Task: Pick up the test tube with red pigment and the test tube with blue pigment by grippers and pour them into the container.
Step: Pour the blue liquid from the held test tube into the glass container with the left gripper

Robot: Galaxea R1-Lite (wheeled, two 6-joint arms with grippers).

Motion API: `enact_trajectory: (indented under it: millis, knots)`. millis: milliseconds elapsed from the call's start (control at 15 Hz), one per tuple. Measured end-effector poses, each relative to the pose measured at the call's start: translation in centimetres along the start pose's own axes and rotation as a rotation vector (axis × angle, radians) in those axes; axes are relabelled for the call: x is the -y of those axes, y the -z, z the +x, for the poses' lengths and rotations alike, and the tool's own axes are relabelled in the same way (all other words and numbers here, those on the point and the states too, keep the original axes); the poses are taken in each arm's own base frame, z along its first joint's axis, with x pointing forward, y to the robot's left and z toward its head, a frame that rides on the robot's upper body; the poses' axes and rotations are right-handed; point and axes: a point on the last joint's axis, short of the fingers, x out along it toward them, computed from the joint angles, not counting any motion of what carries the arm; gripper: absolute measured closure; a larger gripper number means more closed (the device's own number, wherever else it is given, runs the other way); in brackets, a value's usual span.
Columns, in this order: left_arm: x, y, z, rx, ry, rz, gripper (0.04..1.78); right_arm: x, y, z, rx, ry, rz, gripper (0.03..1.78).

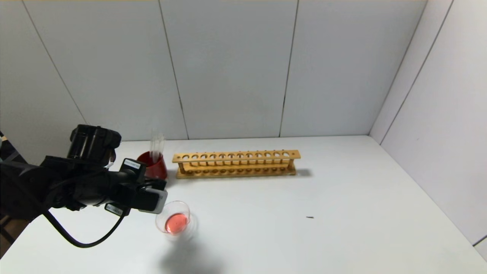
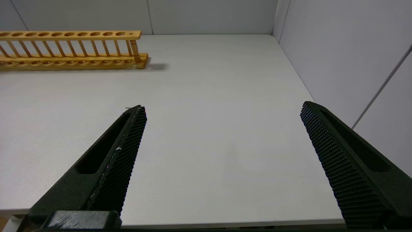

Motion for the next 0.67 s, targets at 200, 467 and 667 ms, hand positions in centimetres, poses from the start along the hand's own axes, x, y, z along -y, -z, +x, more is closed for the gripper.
enact_trajectory:
  millis: [200, 467, 667]
  knots:
    - [0.2, -0.5, 0.5, -0.034, 0.025, 0.074, 1.50, 0.0, 0.0, 0.0, 0.000, 0.000, 0.000, 0.06]
    - [0.6, -0.6, 0.9, -0.058, 0.053, 0.153, 1.50, 0.0, 0.0, 0.0, 0.000, 0.000, 0.000, 0.06]
    - [0.7, -0.6, 1.4, -0.067, 0.073, 0.200, 1.50, 0.0, 0.0, 0.0, 0.000, 0.000, 0.000, 0.06]
